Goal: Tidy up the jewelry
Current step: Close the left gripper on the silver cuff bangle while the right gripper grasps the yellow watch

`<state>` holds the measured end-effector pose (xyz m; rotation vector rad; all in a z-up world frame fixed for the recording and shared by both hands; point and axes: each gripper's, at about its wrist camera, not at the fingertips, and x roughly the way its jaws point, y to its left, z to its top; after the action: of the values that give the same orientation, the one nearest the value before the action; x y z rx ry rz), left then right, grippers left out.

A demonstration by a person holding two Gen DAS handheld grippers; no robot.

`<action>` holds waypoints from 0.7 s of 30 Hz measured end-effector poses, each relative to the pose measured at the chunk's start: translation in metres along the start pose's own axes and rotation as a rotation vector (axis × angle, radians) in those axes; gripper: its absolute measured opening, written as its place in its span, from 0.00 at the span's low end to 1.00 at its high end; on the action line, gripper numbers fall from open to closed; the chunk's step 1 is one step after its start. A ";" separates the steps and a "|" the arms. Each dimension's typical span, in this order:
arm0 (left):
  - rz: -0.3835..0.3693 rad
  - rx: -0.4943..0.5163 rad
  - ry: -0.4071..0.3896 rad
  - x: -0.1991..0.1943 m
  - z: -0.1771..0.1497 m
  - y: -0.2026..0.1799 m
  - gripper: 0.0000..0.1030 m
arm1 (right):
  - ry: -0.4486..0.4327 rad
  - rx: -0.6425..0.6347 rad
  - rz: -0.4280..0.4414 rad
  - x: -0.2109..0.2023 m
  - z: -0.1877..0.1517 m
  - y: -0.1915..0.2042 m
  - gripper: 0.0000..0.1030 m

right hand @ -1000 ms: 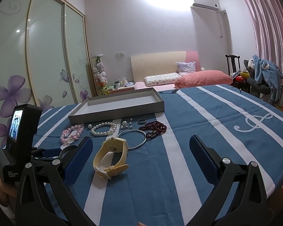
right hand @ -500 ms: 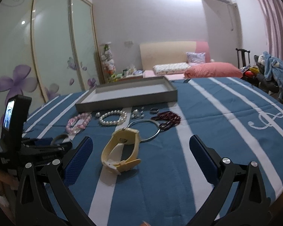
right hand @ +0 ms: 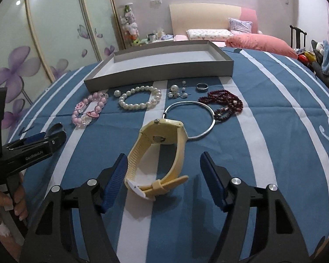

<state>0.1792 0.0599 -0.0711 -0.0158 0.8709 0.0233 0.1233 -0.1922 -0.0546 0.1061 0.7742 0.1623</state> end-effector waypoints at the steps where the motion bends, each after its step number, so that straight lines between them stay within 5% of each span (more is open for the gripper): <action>1: -0.002 -0.002 0.000 0.000 0.000 0.000 0.63 | 0.000 -0.005 -0.001 0.000 0.001 0.003 0.67; 10: -0.007 -0.006 -0.002 -0.001 -0.001 0.000 0.63 | 0.031 -0.026 -0.040 0.009 0.008 0.010 0.67; 14: -0.010 -0.008 -0.002 -0.001 0.000 0.000 0.63 | 0.070 -0.017 -0.036 0.015 0.006 0.007 0.57; 21: -0.009 -0.007 -0.001 0.000 0.000 0.001 0.63 | 0.074 -0.019 -0.039 0.013 0.005 0.006 0.56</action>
<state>0.1793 0.0608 -0.0706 -0.0267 0.8694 0.0179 0.1353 -0.1837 -0.0596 0.0674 0.8475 0.1369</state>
